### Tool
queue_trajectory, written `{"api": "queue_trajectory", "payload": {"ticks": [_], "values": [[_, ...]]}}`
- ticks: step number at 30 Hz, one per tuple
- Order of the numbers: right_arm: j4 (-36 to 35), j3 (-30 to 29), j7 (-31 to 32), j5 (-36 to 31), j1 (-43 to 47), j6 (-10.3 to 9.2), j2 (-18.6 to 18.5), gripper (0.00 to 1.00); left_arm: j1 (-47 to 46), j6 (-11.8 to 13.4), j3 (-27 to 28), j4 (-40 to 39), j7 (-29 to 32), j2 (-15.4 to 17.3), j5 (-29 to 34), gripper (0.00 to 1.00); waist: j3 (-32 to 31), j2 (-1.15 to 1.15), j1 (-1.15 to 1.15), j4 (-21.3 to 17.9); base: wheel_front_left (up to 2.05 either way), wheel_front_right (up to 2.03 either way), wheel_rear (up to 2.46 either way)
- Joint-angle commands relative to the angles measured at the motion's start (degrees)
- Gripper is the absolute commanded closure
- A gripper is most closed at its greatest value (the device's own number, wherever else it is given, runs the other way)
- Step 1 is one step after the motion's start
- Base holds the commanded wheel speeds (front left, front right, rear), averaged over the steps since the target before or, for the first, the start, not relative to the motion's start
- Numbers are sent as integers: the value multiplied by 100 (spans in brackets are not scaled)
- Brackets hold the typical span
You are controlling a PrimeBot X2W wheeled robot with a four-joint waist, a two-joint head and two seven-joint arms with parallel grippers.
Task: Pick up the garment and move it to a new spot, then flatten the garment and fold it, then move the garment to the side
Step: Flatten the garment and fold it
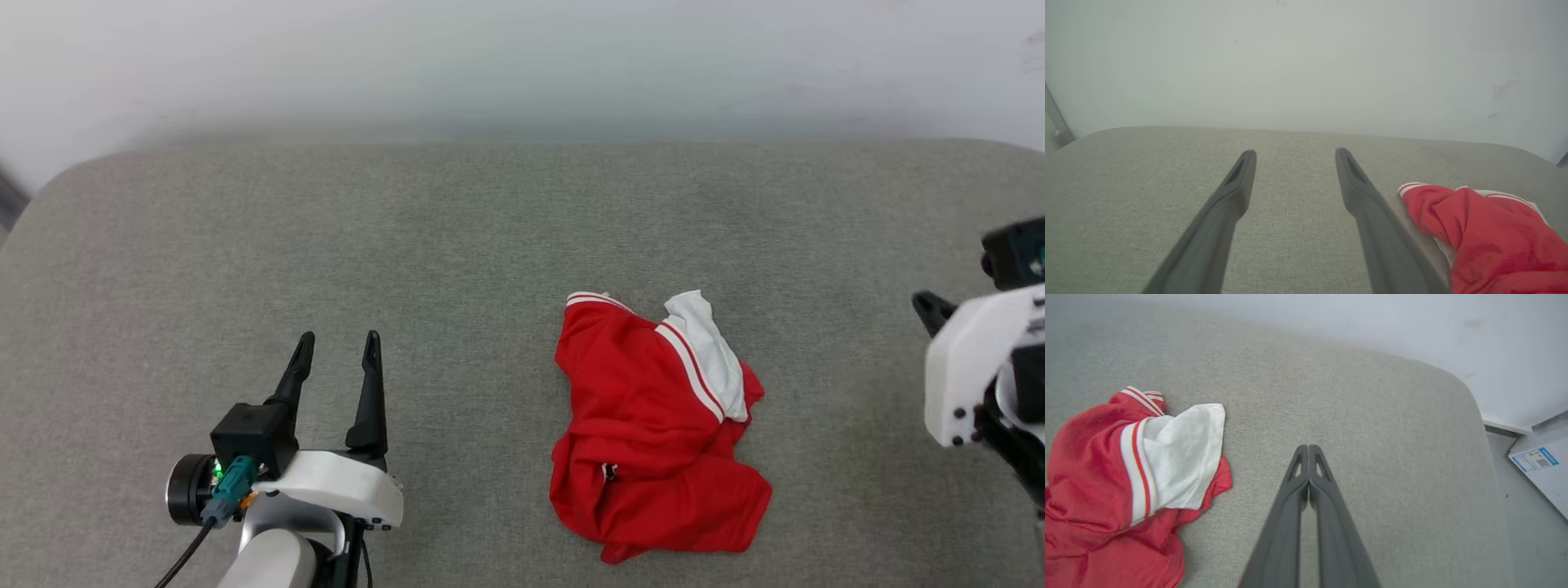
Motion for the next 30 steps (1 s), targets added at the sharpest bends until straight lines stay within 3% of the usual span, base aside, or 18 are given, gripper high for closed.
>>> {"api": "queue_trajectory", "payload": {"ticks": [1, 4, 9, 15, 16, 17, 18, 30], "values": [[-109, -222, -16, -2, 325, -2, 105, 100, 67, 38, 17, -31, -29, 10, -25, 0, -47, 0, 0, -123, 0, 0, 0], [-245, -739, -253, -73, 941, -2, 382, 100, 150, 84, 41, -82, -28, 16, -34, 0, -88, 0, 0, -205, 0, 0, 0], [-130, -1402, -1229, -213, 1833, -3, 1071, 100, 267, 129, 75, -136, -30, 6, -98, 0, -148, 0, 0, -248, 0, 0, 0], [132, -1484, -2328, -276, 2279, -2, 1562, 100, 400, 202, 146, -215, -6, 67, -158, 0, -212, 0, 0, -305, 0, 0, 0], [147, -1480, -2481, -320, 2289, -2, 1588, 85, 422, 210, 152, -224, 7, 83, -167, 0, -223, 0, 0, -314, 0, 0, 0], [165, -1465, -2624, -330, 2271, -2, 1607, 29, 438, 221, 150, -238, 24, 87, -169, 0, -236, 0, 0, -316, 0, 0, 0], [188, -1449, -2733, -316, 2246, -2, 1630, 0, 448, 232, 145, -256, 34, 91, -171, 0, -248, 0, 0, -316, 0, 0, 0], [350, -1415, -2894, -299, 1867, -2, 1565, 0, 425, 247, 62, -364, 127, 128, -177, 0, -284, 0, 0, -123, 0, 0, 0]]}}
